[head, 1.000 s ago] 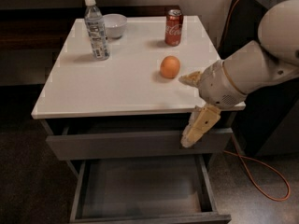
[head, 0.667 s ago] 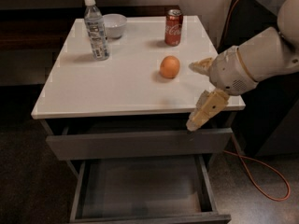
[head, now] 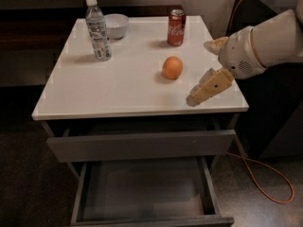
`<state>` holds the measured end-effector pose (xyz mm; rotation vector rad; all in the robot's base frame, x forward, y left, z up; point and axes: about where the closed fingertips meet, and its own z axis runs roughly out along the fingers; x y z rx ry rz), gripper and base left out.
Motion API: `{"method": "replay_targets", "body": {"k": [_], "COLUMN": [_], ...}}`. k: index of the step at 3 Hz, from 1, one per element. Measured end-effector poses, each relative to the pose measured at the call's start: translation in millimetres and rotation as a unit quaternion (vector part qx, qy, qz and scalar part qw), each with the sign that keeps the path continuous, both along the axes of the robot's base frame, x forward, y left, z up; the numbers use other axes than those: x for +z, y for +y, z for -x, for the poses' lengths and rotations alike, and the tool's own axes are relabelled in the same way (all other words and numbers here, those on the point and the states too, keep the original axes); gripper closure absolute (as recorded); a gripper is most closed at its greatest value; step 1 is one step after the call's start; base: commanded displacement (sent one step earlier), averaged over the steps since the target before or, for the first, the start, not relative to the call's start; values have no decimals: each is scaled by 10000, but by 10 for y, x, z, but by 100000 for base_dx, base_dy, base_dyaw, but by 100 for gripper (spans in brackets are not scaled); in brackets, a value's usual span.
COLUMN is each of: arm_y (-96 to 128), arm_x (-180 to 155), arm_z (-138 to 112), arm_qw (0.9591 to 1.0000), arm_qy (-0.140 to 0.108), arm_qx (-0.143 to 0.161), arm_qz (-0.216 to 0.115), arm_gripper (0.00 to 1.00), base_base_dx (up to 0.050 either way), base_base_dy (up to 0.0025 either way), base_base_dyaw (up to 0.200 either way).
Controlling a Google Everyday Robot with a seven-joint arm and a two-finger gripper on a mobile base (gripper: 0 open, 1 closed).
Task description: Place coke can into middle drawer
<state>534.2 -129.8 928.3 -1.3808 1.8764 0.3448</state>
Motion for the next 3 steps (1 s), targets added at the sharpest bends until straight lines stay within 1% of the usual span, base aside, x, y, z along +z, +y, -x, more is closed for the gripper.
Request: {"method": "replay_targets", "body": {"k": [1, 2, 3], "arm_y": [-54, -172, -252], "arm_x": [105, 203, 273], "arm_z": [-211, -381, -460], "arm_qw": [9976, 9895, 9819], "arm_qy": [-308, -618, -738], "arm_qx": [-591, -1161, -1429], "arm_qz": [-185, -608, -998], "arm_gripper": [0, 0, 0], "base_base_dx": [0, 0, 0], "base_base_dy": [0, 0, 0], "base_base_dyaw": [0, 0, 0]}}
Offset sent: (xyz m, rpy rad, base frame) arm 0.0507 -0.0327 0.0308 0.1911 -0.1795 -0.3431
